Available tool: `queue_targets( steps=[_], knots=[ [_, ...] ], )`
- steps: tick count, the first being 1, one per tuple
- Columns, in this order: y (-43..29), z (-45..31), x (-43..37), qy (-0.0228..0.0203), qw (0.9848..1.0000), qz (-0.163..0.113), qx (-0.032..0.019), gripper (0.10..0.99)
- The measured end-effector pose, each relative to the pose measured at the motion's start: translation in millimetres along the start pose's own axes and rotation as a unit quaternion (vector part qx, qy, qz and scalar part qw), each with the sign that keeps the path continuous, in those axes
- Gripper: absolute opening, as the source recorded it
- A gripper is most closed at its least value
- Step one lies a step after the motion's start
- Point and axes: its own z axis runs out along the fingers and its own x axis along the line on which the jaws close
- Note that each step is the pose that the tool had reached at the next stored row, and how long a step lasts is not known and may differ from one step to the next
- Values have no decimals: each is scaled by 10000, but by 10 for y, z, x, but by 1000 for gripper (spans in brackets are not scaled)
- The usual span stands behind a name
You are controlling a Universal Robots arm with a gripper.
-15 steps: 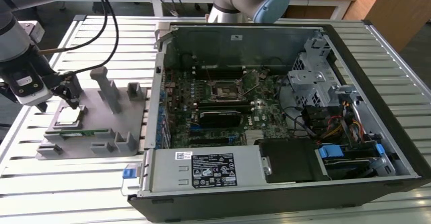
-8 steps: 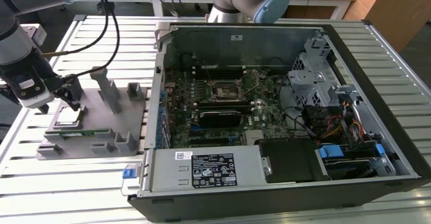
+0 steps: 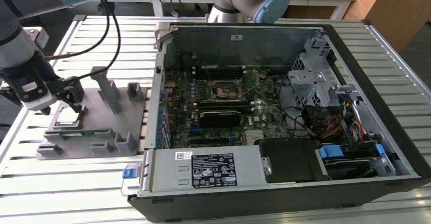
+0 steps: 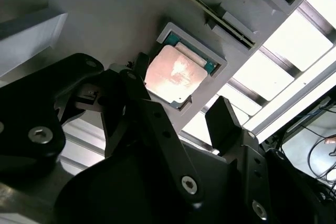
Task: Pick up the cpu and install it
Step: 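Pick up the cpu and move it towards the insertion slot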
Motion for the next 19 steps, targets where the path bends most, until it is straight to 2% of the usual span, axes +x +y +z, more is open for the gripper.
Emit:
queue_targets(
  steps=[19],
  knots=[
    [-2,193,-27,-3,10000,68,0,706]
  ],
)
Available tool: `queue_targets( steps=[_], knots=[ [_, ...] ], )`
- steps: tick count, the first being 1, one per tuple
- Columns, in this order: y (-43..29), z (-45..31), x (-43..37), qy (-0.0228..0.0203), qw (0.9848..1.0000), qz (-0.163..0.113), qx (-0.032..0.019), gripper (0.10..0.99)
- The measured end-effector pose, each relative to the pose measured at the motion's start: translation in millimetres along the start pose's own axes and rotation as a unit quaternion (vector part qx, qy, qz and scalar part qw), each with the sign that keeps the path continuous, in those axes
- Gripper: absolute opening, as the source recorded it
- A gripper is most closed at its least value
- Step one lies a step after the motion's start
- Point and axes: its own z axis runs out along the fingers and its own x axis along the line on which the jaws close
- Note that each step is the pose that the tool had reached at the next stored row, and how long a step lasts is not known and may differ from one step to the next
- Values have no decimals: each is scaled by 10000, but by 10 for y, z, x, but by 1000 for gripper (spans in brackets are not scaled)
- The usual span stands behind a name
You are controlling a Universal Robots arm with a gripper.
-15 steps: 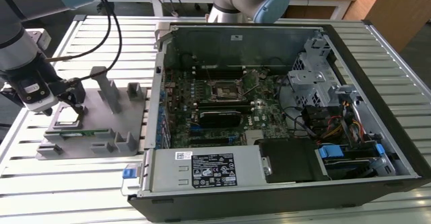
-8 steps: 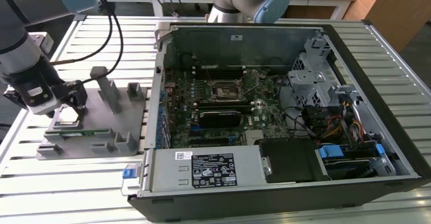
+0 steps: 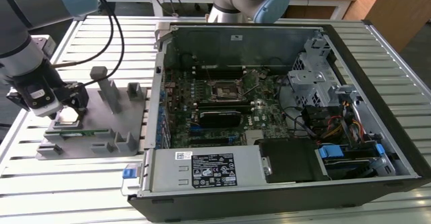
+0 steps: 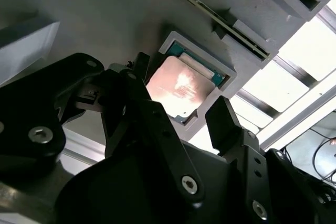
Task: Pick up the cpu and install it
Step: 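Pick up the cpu and move it towards the insertion slot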
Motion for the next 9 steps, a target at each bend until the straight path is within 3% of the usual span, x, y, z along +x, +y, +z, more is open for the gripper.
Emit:
queue_targets(
  steps=[7,8,9],
  knots=[
    [32,28,-2,-3,10000,81,0,690],
    [32,29,-2,-2,10000,87,1,627],
    [32,28,-1,1,10000,89,3,627]
  ],
)
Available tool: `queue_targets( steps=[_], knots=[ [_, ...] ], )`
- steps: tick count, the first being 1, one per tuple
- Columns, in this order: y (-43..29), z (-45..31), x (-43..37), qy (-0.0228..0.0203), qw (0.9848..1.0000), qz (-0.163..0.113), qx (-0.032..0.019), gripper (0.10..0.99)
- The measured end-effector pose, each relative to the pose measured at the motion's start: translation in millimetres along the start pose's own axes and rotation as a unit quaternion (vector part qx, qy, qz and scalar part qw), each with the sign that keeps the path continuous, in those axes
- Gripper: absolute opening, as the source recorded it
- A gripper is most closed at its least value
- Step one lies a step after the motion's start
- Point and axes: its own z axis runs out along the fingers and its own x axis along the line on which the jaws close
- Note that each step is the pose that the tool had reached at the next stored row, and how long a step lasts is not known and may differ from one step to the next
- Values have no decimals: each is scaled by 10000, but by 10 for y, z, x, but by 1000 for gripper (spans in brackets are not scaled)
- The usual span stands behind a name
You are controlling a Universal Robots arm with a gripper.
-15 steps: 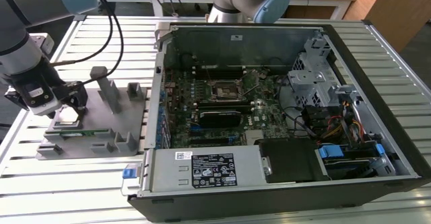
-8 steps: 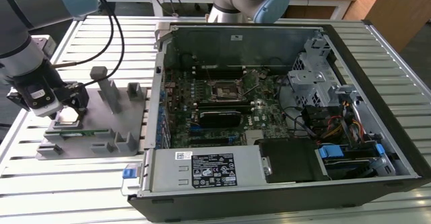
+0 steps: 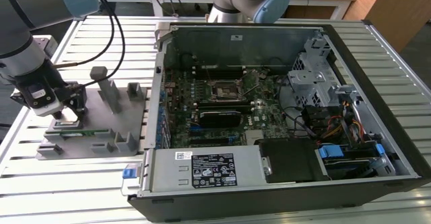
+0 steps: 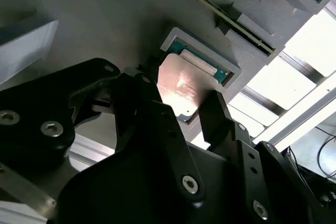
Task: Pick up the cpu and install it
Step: 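Pick up the cpu and move it towards the insertion slot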
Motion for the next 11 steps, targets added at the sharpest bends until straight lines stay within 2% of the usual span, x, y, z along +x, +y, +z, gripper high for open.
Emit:
queue_targets(
  steps=[2,6,11],
  knots=[
    [1,1,0,-1,10000,1,-1,537],
    [3,-13,-2,-8,10000,1,-4,537],
    [5,-72,-1,-4,10000,1,-2,537]
  ],
)
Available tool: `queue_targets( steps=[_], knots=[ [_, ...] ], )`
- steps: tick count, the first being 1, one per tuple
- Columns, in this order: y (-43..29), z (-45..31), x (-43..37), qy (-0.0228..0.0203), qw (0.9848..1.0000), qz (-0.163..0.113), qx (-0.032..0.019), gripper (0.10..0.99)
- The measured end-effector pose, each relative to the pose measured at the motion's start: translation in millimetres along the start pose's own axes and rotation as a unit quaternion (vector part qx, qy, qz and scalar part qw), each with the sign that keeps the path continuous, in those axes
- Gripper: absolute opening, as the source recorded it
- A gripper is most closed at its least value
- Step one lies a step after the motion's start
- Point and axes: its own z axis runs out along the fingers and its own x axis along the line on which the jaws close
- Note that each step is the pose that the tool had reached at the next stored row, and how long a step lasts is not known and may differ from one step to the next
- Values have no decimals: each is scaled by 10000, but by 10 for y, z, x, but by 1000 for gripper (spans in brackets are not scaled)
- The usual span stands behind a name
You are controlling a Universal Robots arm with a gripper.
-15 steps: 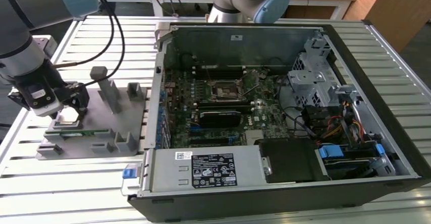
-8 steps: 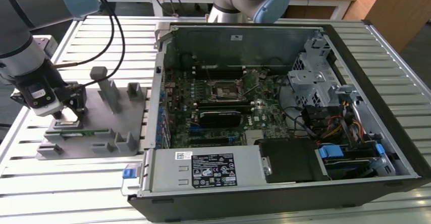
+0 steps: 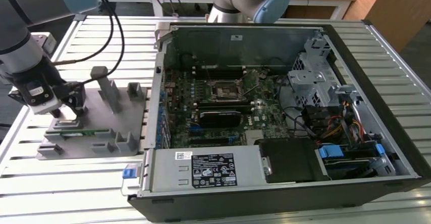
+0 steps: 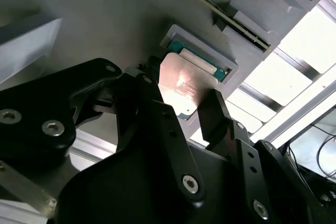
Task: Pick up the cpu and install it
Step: 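Pick up the cpu and move it towards the insertion slot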
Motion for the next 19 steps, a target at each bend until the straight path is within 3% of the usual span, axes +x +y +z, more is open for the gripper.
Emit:
queue_targets(
  steps=[19],
  knots=[
    [11,-235,0,3,10000,0,-3,537]
  ],
)
